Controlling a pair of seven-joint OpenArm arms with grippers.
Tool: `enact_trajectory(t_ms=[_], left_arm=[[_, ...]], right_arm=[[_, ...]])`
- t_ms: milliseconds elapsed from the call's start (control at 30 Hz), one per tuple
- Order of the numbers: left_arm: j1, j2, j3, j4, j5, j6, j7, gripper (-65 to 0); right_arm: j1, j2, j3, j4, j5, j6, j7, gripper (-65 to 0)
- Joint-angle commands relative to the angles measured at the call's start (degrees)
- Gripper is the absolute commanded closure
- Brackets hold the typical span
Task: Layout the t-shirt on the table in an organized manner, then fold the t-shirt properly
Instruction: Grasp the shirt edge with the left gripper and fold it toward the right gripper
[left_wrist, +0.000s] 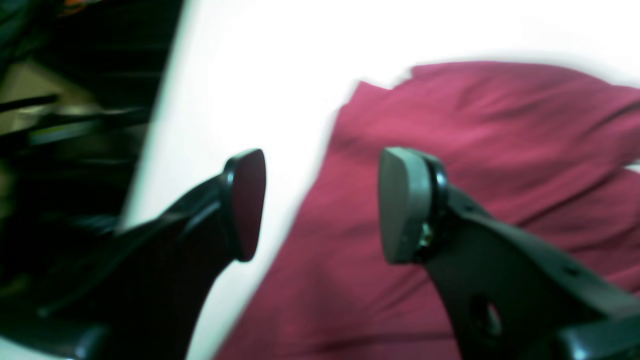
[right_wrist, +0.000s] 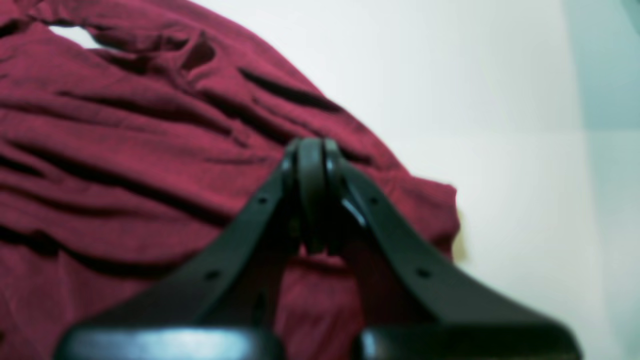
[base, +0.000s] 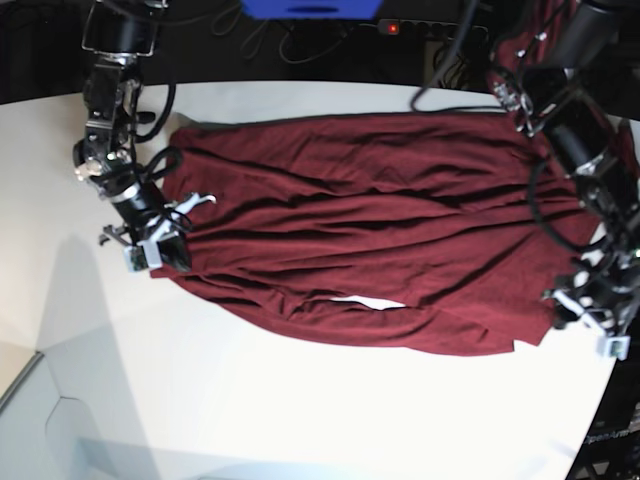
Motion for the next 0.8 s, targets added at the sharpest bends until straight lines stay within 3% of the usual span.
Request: enact_trajectory(t_ms=[0,167,333,500,567,767], left_arm=[[-3.36,-0.51,-0.12,-1.43,-0.23,0.34,-1.64,-34.6],[-10.66,0.99,-0.12,-17.17,6.54,0.34,-12.54,-34.7],[-14.08,0.99,0.06,-31.76,7.86,8.03,-27.31,-34.7],[-16.81,0.37,6.39,-41.70,8.92,19.72,-33.73,-34.7],[-16.90,0.37,9.46,-44.16,8.92,22.62,-36.02,-34.7],[-16.81,0.99,21.07,-47.41,8.92,24.03,-38.22,-34.7]], right_arm=[[0.55,0.50,0.17,1.10,0.91,0.05,1.45,0.0],[-1.47,0.50,0.17,1.54,0.91,0.05,1.45,0.0],[-3.31,0.68,0.17,1.46,0.91,0.05,1.45,0.0],[-4.02,0.50,0.17,1.46,0.91,0.05,1.45,0.0],[-4.11,0.50,0.26,1.28,0.91,0.05,1.45,0.0],[-4.55,0.41,0.26,1.19,0.91,0.05,1.45,0.0]])
